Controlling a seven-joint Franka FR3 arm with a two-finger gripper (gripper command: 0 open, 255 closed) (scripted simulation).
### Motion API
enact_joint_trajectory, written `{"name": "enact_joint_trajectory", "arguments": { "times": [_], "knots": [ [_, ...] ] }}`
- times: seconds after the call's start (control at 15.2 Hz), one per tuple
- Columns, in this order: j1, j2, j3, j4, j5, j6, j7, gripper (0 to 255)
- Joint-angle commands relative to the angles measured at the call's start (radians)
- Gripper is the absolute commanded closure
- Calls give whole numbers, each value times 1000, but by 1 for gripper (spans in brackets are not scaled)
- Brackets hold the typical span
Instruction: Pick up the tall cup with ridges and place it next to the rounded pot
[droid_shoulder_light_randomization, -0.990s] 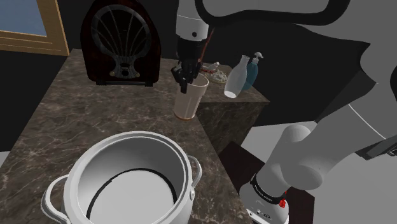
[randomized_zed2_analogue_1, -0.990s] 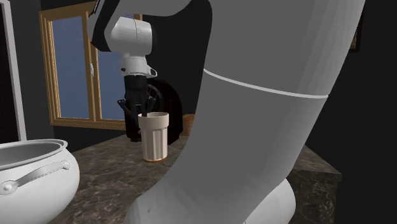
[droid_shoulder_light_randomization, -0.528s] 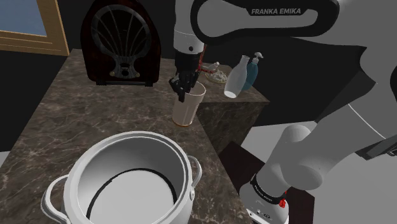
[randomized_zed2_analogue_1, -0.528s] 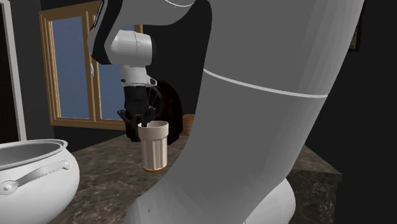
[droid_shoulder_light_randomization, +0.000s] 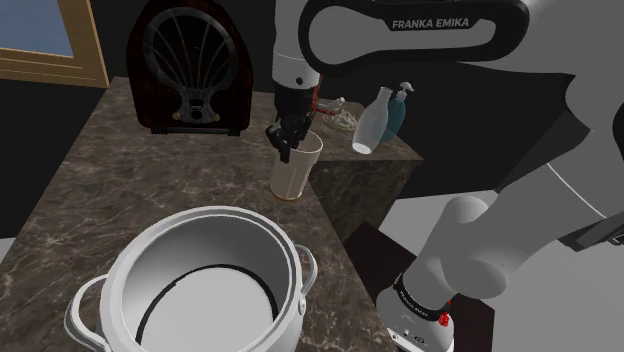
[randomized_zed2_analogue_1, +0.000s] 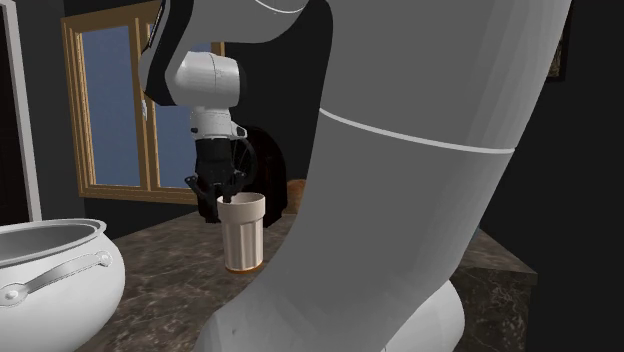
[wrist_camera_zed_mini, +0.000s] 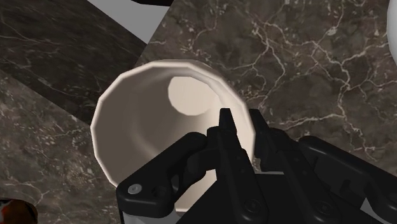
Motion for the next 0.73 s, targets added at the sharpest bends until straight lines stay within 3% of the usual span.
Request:
{"name": "enact_joint_trajectory", "arguments": {
  "times": [0.0, 0.33, 0.66],
  "knots": [
    [0, 0, 0, 0, 0, 0, 0, 0],
    [0, 0, 0, 0, 0, 0, 0, 0],
    [0, 13, 1, 139, -1, -126, 1, 0]
  ]
}}
